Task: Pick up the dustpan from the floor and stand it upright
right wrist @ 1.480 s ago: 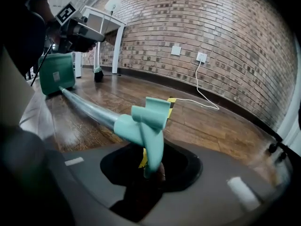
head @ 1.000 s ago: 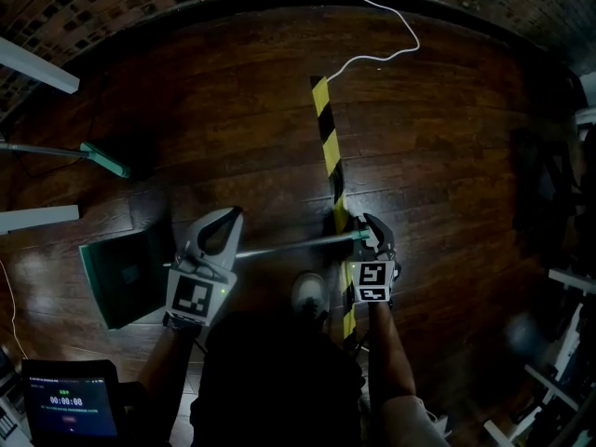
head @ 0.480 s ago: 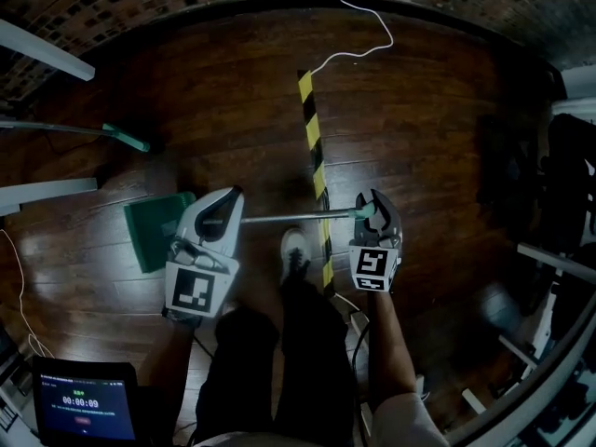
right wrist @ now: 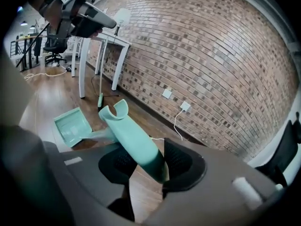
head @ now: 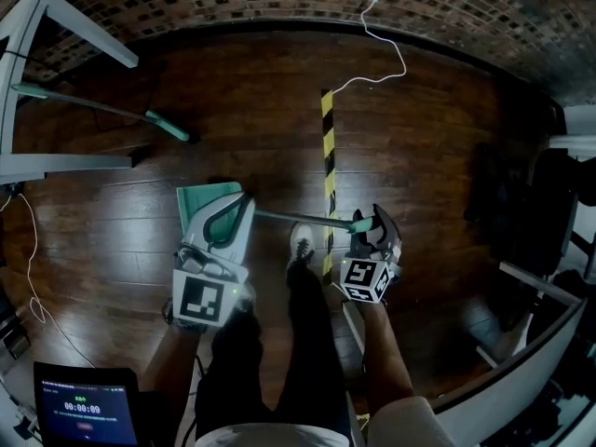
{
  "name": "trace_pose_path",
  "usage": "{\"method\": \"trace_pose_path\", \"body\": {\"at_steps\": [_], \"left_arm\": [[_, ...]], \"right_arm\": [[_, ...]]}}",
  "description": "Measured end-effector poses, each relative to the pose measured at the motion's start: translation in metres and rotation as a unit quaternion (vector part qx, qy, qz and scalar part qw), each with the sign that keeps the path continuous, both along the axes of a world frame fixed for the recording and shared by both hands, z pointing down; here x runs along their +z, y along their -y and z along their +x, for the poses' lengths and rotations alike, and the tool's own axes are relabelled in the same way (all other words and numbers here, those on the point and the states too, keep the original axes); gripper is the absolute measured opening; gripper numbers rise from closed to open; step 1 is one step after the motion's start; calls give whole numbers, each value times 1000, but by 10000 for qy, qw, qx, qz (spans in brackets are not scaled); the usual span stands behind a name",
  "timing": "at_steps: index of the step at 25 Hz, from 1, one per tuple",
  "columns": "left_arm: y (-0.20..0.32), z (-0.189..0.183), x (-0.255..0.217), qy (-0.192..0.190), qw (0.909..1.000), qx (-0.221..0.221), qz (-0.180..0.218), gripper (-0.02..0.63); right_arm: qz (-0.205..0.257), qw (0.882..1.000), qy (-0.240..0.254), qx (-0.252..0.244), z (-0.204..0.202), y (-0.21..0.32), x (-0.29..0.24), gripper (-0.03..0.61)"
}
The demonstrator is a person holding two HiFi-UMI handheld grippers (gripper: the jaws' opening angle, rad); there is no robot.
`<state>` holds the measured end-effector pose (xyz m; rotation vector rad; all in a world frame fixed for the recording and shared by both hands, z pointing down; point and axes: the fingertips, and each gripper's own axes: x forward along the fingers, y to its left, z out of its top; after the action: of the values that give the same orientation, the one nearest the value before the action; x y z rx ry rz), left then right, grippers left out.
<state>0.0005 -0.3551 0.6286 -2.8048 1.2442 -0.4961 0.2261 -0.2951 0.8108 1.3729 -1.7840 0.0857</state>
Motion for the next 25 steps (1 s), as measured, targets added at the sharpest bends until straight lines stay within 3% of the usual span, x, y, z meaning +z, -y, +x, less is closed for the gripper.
{"method": "trace_pose_path", "body": {"at_steps": [2, 5, 9, 15, 19, 23, 25], "left_arm": [[4, -17, -13, -13, 9999, -156, -39, 2], [6, -42, -20, -287, 9964, -656, -462, 0], [-2, -53, -45, 4, 9991, -418, 68, 2], [-25, -74, -72, -138, 9985, -502, 166, 1], [-37, -90, -91, -145, 9980, -541, 291, 0], [-55, -116, -112, -496, 9946, -902, 100, 0], [-63, -126, -131, -451, 9948, -871, 273, 0]], "right_arm": [[-63, 9998, 197, 85, -14, 1, -9, 166], [-222, 9987, 450, 23, -36, 2, -21, 193], [-223, 9990, 352, -137, -59, -6, -36, 206], [-192, 9996, 148, -105, -101, -24, -66, 218], [-143, 9987, 108, -472, -149, -30, -84, 227], [-417, 9952, 338, -816, -196, -41, -97, 285], [-649, 9920, 491, -967, -208, -48, -102, 296]]}}
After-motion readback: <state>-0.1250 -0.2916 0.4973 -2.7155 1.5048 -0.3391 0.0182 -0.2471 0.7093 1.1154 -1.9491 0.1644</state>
